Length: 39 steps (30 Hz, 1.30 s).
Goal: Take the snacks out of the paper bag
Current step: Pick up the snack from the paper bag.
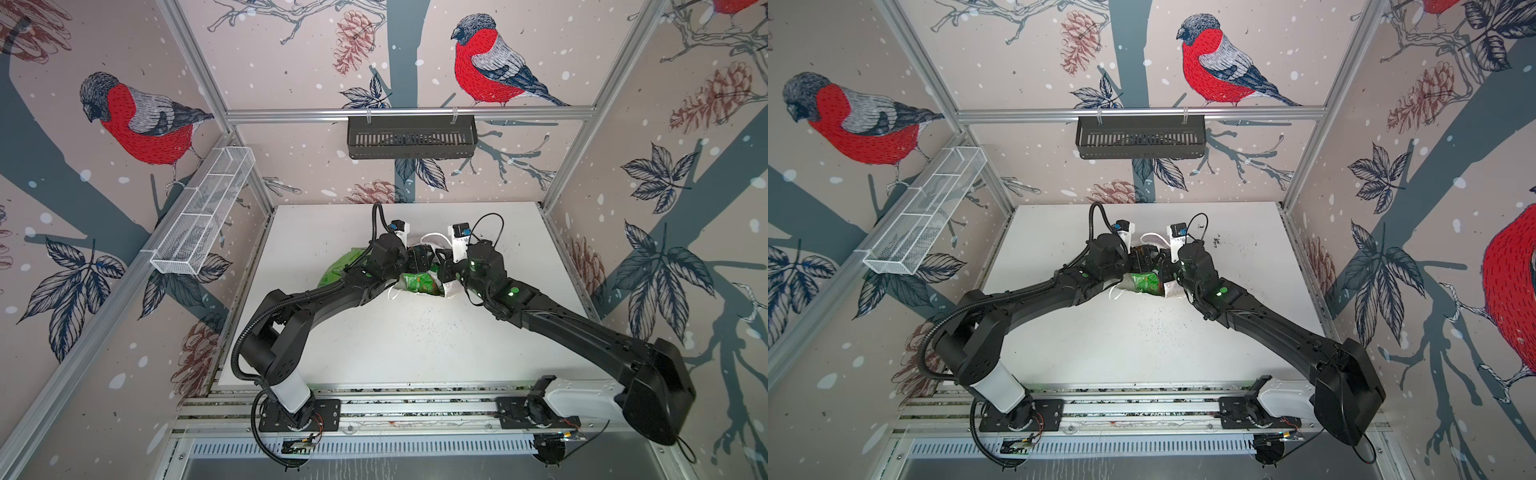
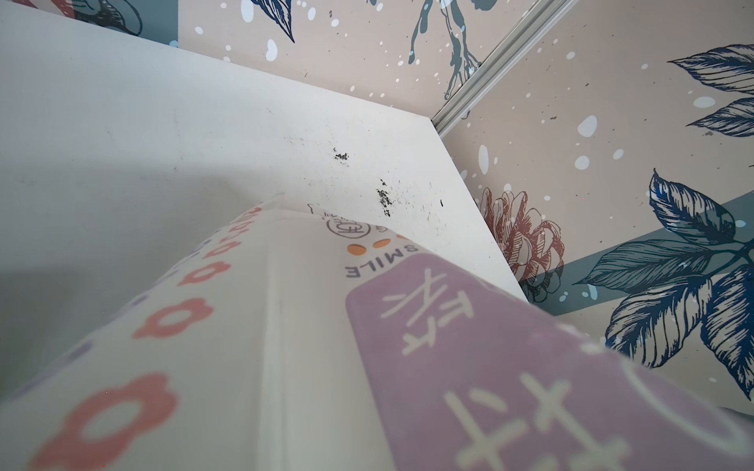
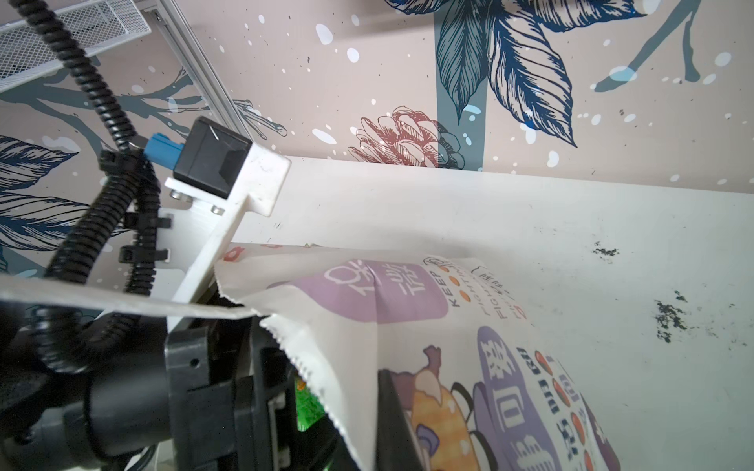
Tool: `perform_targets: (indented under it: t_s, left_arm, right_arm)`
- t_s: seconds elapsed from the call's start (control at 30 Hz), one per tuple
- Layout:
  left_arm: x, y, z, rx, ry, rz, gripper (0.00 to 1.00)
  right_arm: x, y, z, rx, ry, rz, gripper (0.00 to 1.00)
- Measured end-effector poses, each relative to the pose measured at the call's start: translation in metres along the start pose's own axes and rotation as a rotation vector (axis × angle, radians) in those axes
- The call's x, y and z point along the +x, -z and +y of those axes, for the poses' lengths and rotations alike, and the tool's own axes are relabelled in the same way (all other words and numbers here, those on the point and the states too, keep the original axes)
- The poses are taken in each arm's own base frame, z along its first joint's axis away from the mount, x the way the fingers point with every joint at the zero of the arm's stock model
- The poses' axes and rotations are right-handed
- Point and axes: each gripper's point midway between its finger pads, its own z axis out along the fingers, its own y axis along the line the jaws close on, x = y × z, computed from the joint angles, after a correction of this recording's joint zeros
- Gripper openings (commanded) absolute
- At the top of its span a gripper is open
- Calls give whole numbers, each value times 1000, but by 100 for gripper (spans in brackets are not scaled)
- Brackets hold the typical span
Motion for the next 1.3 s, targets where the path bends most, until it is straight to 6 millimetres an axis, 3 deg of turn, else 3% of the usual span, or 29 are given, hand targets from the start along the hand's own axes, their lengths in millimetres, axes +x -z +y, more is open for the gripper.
perform_targets:
  t_s: [0.27, 0.37, 0.43, 0.57, 0.83, 0.9, 0.97, 1.07, 1.3]
  left_arm:
    - [0, -14, -6, 18, -6, -7, 88]
    - [0, -17, -7, 16, -15, -9, 80]
    - [1, -19, -8, 19, -20, -13, 66]
    - [3, -22, -5, 11, -28, -15, 52]
    - [5, -29, -6, 3, -51, -20, 38]
    - [4, -30, -6, -3, -57, -24, 24]
    - [4, -30, -6, -5, -58, -25, 21]
    - [3, -32, -7, -3, -58, -27, 3]
    - [2, -34, -7, -8, -67, -26, 0]
  right_arm:
    - [2, 0, -3, 11, 0, -4, 0]
    - [3, 0, -5, 17, -1, -8, 0]
    - [3, 0, -7, 20, -2, -7, 0]
    - [4, 0, -8, 23, -4, -8, 0]
    - [1, 6, -9, 21, -6, -14, 0]
    - [2, 6, -10, 22, -6, -11, 0]
    - [1, 7, -10, 21, -6, -13, 0]
    - [2, 8, -11, 24, -7, -11, 0]
    - [3, 8, -12, 26, -8, -12, 0]
